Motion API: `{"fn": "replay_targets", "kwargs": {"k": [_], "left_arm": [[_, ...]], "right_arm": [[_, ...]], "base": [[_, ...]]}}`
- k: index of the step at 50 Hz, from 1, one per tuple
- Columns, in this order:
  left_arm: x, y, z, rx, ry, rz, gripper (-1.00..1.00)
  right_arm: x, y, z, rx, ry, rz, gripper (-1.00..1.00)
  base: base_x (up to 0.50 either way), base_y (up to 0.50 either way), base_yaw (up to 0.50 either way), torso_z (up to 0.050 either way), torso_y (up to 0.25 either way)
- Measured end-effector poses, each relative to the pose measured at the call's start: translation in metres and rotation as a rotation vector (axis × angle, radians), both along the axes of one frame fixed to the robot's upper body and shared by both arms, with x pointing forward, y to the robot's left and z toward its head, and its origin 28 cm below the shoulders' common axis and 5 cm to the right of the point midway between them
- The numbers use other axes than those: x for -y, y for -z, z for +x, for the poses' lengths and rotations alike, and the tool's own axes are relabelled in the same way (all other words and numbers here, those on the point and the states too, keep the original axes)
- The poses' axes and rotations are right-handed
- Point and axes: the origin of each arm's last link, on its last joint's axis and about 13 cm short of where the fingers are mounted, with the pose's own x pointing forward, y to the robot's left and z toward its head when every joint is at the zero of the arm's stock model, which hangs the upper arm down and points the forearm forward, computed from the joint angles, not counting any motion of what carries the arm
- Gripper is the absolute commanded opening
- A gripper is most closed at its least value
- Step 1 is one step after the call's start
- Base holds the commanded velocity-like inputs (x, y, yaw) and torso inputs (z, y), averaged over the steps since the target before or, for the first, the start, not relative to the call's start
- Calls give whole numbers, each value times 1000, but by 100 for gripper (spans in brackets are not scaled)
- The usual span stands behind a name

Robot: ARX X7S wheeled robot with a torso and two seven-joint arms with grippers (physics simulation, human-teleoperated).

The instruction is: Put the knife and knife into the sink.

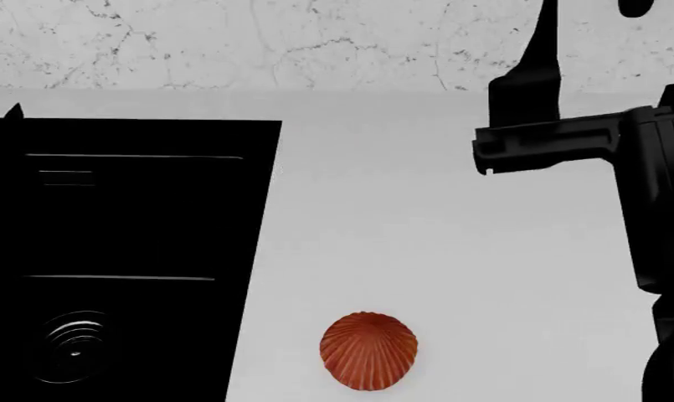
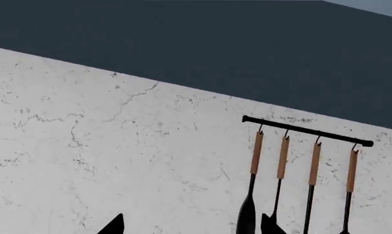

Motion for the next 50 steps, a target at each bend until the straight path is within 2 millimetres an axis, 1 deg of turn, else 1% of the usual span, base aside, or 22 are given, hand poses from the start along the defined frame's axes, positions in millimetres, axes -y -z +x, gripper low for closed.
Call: {"fn": "replay_targets", "kwargs": {"k": [6,12,27,34,50], "left_arm": [[2,4,0,1,9,-5,100],[4,6,0,1,17,-7,100],[8,7,-4,1,30,-7,100],[9,8,-6,1,34,-9,100],[8,10,-9,5,32,-15,100]], "right_arm": [[0,10,12,-31,-8,37,100],[-1,17,18,-50,-7,57,100],[-4,20,17,-64,-25,73,100],[-5,20,17,-63,-34,69,100],[-10,24,16,-57,-59,41,100]], "base": [[0,0,0,0,0],[0,0,0,0,0],[-500,208,0,0,0],[-441,413,0,0,0],[-39,500,0,0,0]]}}
